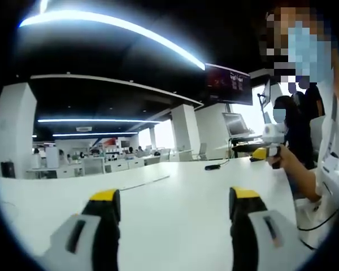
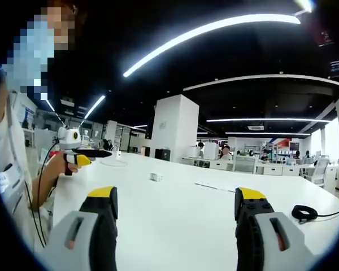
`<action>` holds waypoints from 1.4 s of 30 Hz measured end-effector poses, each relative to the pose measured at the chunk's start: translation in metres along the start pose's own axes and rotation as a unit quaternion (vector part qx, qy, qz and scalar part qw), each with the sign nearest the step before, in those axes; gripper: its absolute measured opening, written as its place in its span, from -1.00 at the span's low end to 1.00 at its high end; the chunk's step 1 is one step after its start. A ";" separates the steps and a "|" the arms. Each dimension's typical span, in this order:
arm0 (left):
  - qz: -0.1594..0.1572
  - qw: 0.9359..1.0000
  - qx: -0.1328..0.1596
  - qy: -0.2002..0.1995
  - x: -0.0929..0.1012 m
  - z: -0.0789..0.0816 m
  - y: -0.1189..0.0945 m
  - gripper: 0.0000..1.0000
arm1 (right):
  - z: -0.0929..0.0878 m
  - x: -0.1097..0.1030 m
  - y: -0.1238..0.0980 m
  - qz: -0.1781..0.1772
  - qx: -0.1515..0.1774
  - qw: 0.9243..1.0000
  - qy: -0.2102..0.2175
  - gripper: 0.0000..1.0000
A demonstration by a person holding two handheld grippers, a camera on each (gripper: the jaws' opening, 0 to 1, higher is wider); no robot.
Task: Plug the desk Type‑C cable into the charger adapter.
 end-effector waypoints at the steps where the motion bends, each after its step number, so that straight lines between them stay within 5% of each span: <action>1: 0.000 1.000 0.000 0.000 0.000 0.000 0.000 0.60 | 0.000 0.000 0.000 0.000 0.000 1.000 0.000 0.74; 28: 0.027 0.998 -0.036 0.035 -0.018 0.012 0.016 0.57 | 0.014 -0.002 -0.016 0.003 0.024 1.000 -0.006 0.74; 35: 0.010 1.000 -0.026 -0.005 -0.028 0.024 0.020 0.52 | 0.019 -0.004 -0.020 0.007 0.034 0.999 -0.006 0.74; 42: 0.002 1.000 -0.023 -0.003 -0.032 0.040 0.021 0.53 | 0.025 -0.003 -0.026 0.006 0.045 0.999 -0.008 0.74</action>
Point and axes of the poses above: the point that each gripper's makers call its tool centre point, and the gripper's own axes: y roughly forward along the fingers, x roughly to its right, z roughly out of its top, the point moved 7 cm from there along -y, roughly backward along the fingers, and after that the axes turned 5 degrees about -x, right-handed, at the moved point
